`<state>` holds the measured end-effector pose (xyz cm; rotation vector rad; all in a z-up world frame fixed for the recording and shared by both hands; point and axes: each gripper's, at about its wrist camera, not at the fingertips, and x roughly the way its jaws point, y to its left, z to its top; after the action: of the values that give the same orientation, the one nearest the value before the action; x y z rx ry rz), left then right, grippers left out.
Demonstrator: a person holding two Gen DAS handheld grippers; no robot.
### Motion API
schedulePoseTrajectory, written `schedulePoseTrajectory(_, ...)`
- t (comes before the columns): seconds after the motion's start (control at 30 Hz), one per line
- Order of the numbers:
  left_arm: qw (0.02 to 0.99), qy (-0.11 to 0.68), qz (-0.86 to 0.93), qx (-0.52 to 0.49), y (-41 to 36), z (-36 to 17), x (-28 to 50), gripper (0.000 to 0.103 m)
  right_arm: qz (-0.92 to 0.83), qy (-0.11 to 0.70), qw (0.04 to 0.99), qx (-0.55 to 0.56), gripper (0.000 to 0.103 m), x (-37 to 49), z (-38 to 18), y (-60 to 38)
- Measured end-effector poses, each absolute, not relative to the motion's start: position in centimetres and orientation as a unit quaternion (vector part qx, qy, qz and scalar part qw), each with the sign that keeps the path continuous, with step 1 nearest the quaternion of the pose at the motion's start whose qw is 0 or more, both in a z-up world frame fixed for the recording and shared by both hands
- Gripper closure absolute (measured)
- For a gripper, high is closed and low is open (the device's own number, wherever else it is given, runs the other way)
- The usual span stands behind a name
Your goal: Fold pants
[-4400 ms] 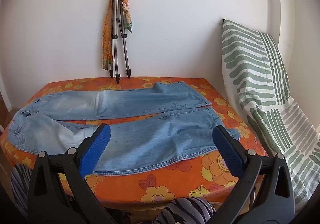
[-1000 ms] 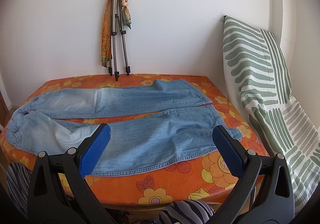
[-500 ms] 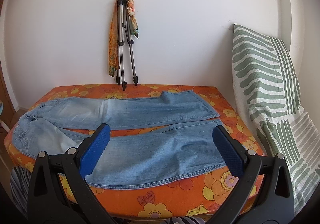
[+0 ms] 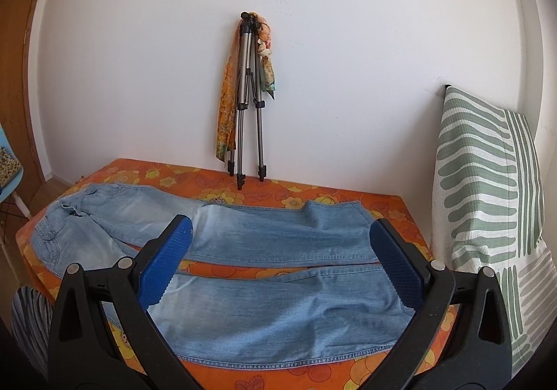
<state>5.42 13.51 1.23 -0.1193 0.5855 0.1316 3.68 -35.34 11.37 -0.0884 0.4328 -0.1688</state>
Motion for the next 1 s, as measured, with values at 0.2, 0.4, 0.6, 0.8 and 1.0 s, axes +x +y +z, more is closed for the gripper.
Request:
schedulePoseTrajectory(0.2,0.945,0.312,0.059,-0.077,15.8,-0.5,7.0,0.046,-0.027,0.245,0.967,-0.06,0.0,7.3,10.3,-31.7)
schedulePoseTrajectory(0.4,0.926,0.353,0.065,-0.121,18.9,-4.8,8.0,0.051,0.057,0.292,0.951,-0.081,0.0,8.9,6.9,-26.7)
schedulePoseTrajectory(0.6,0.905,0.389,0.065,-0.16,21.4,-8.4,8.7,0.055,0.142,0.348,0.918,-0.125,0.009,9.0,2.1,-21.4)
schedulePoseTrajectory(0.8,0.89,0.416,0.054,-0.18,23.0,-11.7,9.7,0.055,0.201,0.406,0.881,-0.139,0.014,8.9,-2.9,-18.0)
schedulePoseTrajectory(1.0,0.885,0.429,0.041,-0.176,23.1,-13.4,11.1,0.055,0.225,0.444,0.852,-0.161,0.021,9.3,-6.9,-15.2)
